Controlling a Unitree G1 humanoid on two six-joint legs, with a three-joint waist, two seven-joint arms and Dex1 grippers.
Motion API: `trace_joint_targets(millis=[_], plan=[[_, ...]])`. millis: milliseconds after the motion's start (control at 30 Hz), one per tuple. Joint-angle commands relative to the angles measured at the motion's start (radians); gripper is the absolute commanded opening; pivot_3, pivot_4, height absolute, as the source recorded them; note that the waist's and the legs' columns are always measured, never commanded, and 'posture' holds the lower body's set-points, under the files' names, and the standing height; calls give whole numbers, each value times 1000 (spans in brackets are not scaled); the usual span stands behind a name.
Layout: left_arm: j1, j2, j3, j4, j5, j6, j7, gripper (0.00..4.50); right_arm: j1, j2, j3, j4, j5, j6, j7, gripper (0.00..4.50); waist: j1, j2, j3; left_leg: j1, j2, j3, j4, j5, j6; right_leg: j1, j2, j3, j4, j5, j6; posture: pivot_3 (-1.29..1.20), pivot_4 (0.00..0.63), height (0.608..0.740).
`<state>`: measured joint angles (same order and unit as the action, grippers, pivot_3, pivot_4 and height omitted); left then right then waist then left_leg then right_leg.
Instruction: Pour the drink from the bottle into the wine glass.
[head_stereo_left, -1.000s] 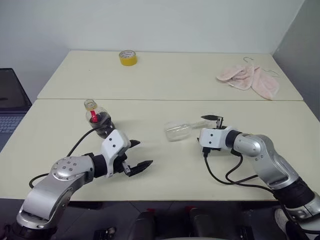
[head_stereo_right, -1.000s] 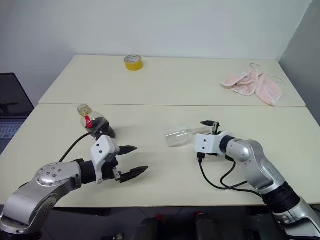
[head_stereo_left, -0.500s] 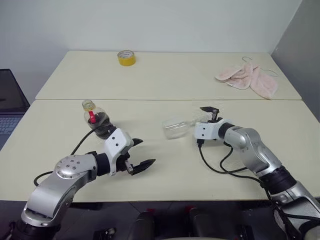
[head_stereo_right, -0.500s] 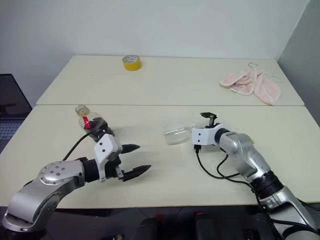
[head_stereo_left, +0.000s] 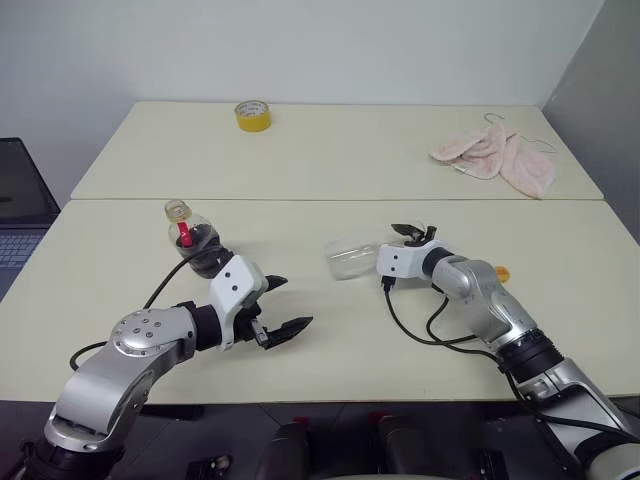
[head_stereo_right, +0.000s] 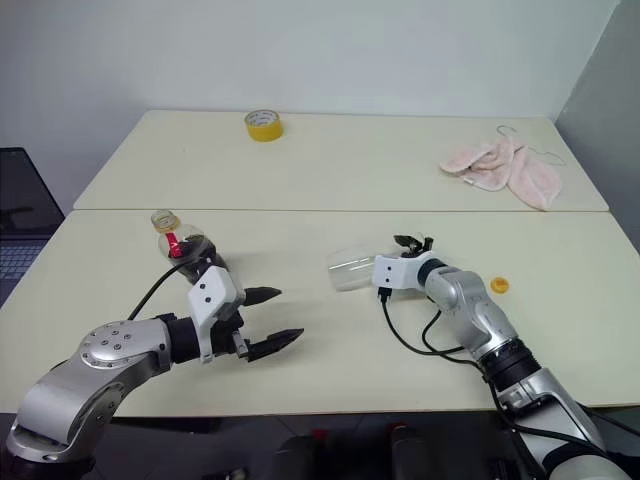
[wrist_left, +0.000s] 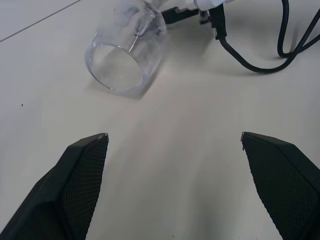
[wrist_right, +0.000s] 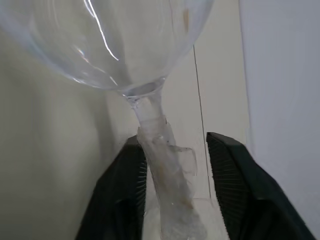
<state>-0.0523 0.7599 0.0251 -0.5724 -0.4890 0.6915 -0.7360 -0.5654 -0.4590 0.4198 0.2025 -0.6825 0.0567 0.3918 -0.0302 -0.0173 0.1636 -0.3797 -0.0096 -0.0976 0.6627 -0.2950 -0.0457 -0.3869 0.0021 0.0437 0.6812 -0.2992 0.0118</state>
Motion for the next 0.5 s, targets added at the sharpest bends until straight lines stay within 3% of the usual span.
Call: trace_joint_targets(millis=[33,100,133,333,500], plan=[[-11,-5,6,-8,-10,2,-1,4500,11,12,-47,-68,26,15,-19,874,0,0,0,0,0,0,0,0,0,0,0,0,0,0,0,0,150,740],[-9,-6,11,-12,-16,8,3,4500,32,35,-77,-141,61,53,3,224,0,0,0,0,0,0,0,0,0,0,0,0,0,0,0,0,150,740],[-7,-7,15,-15,-20,12,5,4500,44,51,-91,-180,81,76,18,144,0,0,0,0,0,0,0,0,0,0,0,0,0,0,0,0,150,740],[9,-5,37,-33,-49,27,4,4500,103,167,-148,-323,223,197,73,145,-1,0,0,0,0,-1,0,0,0,0,0,0,1,0,0,0,150,740],[15,-28,111,-50,-195,91,-15,4500,145,328,-200,-270,422,190,52,145,-2,0,0,0,1,-1,0,0,0,0,0,-1,1,0,0,0,150,740]])
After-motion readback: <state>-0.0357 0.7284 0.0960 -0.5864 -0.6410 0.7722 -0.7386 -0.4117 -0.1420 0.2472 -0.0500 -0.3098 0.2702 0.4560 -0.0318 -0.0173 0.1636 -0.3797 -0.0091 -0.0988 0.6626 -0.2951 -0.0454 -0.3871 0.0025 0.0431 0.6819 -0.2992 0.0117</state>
